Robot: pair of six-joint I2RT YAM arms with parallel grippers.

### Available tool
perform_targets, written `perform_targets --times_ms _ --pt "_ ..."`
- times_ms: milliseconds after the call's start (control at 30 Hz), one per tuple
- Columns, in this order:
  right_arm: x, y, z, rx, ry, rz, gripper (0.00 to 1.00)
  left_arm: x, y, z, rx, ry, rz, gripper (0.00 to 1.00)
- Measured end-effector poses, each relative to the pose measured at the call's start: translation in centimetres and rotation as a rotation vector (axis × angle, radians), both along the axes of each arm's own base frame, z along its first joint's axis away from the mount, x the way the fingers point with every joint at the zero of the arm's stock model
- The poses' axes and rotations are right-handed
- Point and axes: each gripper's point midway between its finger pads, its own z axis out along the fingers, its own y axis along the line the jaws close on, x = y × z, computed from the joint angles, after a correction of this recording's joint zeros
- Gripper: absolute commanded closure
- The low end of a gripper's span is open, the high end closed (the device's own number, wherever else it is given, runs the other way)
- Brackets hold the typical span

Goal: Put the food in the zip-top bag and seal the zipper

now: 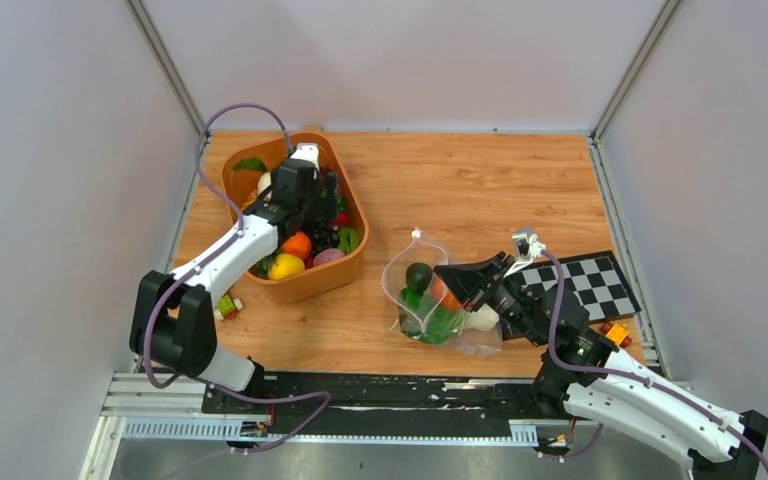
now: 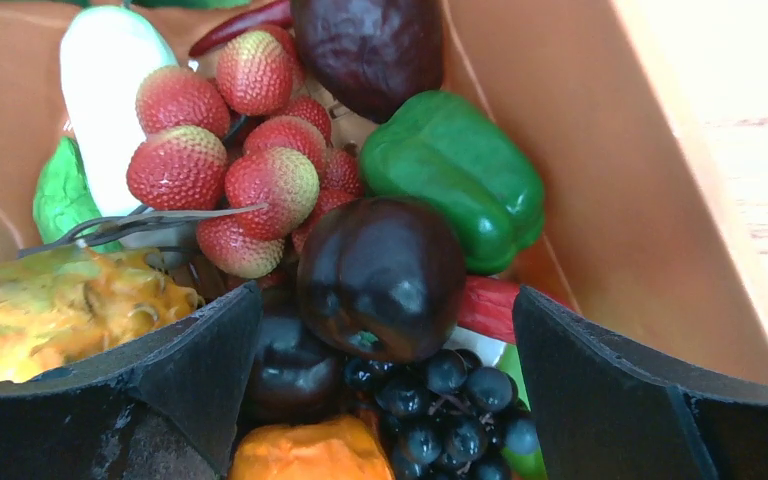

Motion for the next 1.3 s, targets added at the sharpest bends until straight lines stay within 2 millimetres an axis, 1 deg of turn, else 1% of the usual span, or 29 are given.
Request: perform_targets --times_ms 67,133,267,300,367,433,467,567,633,700,800,1067,1167,1233,1300 --pt "0.0 0.0 0.0 0.001 -0.001 0.000 1.00 0.3 0.1 -1.1 0.015 0.034 0.005 0.00" --pt "0.0 -0.1 0.1 0.003 -0.002 0.000 1.00 0.7 0.1 -1.7 0.024 0.050 0.008 0.03" --pt "0.0 -0.1 0.1 0.003 -0.002 -0.001 1.00 0.8 -0.1 -2.6 0.033 0.074 -0.002 0.15" --pt "0.0 -0.1 0.1 0.003 -0.002 -0.001 1.00 0.8 -0.1 -2.8 0.033 0.078 -0.003 0.21" --pt "0.0 -0.1 0.1 0.003 -0.002 -0.001 1.00 0.8 -0.1 -3.0 0.034 0.083 -0.005 0.29" --pt "0.0 -0.1 0.1 0.003 -0.002 -0.002 1.00 0.8 -0.1 -2.9 0.035 0.080 -0.006 0.46" --pt "0.0 -0.1 0.1 0.003 -0.002 -0.002 1.00 0.9 -0.2 -2.9 0.030 0.078 -0.005 0.53" --pt "0.0 -0.1 0.1 0.003 -0.002 -0.002 1.00 0.7 -0.5 -3.0 0.019 0.075 -0.026 0.65" --pt "0.0 -0.1 0.1 0.002 -0.001 -0.002 1.00 0.1 -0.7 -2.8 -0.005 0.059 -0.043 0.67" --pt "0.0 0.0 0.0 0.000 0.000 -0.002 1.00 -1.1 -0.7 -2.3 -0.033 0.040 -0.057 0.67" --pt "0.1 0.0 -0.1 -0.003 0.003 -0.002 1.00 -3.0 -0.6 -0.8 -0.077 -0.001 -0.077 0.68" --pt "0.1 0.0 -0.1 -0.004 0.003 -0.002 1.00 -7.4 -1.5 6.4 -0.251 -0.195 -0.177 0.67" --pt "0.1 0.0 -0.1 -0.003 0.004 -0.001 1.00 -9.1 -2.5 7.9 -0.322 -0.230 -0.247 0.65" --pt "0.0 0.0 -0.1 -0.001 0.003 -0.001 1.00 -10.4 -4.0 8.6 -0.389 -0.238 -0.332 0.64" --pt "0.0 0.0 0.0 0.001 0.003 -0.001 1.00 -12.0 -6.0 9.2 -0.464 -0.236 -0.443 0.62"
